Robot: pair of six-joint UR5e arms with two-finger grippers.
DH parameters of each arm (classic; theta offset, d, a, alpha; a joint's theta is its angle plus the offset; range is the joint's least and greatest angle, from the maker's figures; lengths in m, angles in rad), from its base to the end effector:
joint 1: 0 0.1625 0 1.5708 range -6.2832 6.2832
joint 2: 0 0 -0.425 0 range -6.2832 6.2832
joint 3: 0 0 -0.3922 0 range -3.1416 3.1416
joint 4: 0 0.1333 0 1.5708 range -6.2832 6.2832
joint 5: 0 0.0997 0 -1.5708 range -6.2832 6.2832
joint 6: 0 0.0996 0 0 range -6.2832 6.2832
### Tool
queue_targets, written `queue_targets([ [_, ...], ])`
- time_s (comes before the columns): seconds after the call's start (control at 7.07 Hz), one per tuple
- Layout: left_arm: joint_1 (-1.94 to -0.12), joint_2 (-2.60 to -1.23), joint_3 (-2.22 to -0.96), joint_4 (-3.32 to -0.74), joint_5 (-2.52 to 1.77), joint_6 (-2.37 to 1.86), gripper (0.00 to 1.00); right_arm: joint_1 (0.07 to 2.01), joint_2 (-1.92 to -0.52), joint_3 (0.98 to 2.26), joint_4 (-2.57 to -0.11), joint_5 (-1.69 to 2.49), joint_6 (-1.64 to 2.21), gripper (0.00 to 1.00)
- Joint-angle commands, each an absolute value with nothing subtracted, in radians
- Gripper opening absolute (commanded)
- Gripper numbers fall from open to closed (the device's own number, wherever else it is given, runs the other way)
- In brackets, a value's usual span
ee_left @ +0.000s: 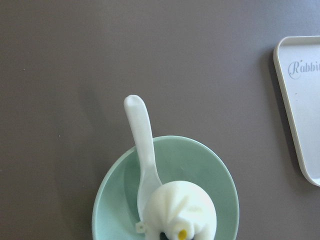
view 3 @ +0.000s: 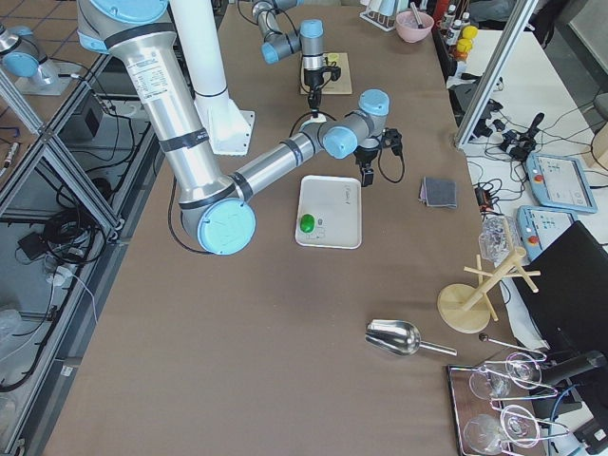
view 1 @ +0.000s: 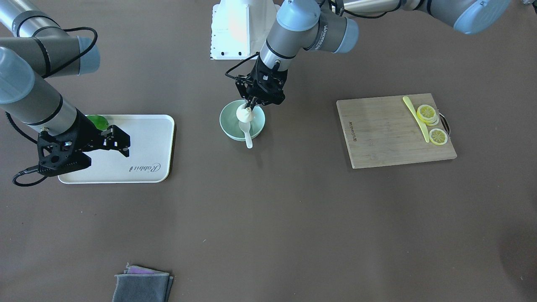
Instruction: Put spoon and bun in bowl
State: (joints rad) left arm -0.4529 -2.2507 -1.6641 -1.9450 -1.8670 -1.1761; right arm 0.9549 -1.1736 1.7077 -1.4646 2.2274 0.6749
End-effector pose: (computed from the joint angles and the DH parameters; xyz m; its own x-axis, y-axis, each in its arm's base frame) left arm 0.5620 -0.3894 0.1673 0.4099 0.2095 -0.8877 0.0234 0.9705 0.2399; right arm -0.3042 -0.5554 0.3585 0.6298 -0.1807 0.7555 0.0894 0.9830 0.1606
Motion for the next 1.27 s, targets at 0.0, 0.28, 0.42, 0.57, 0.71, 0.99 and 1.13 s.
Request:
queue_targets([
  [0.0, -0.446, -2.263, -1.638, -1.990, -1.861, -1.207, 0.98, 0.956, -1.170, 1.709, -1.471, 2.235, 0.673, 1.00],
  [0.28, -0.448, -2.261, -1.650, -1.996, -1.861, -1.232, 0.98, 0.957, -1.172, 1.707, -1.474, 2.235, 0.672, 1.00],
  [0.42, -0.477, -2.246, -1.693, -1.970, -1.859, -1.221, 0.98, 0.986, -1.170, 1.712, -1.526, 2.237, 0.652, 1.00],
  [0.57, -0.556, -2.190, -1.777, -1.874, -1.887, -1.200, 0.98, 1.014, -1.178, 1.738, -1.590, 2.237, 0.587, 1.00],
  [0.71, -0.639, -2.146, -1.860, -1.752, -1.900, -0.976, 0.98, 1.041, -1.190, 1.777, -1.664, 2.230, 0.531, 1.00],
  [0.99, -0.838, -1.926, -1.959, -1.736, -1.905, -0.735, 0.98, 1.119, -1.300, 1.830, -1.695, 2.233, 0.352, 1.00],
  [1.13, -0.979, -1.849, -1.953, -1.741, -1.960, -0.686, 0.98, 1.188, -1.354, 1.819, -1.692, 2.232, 0.291, 1.00],
])
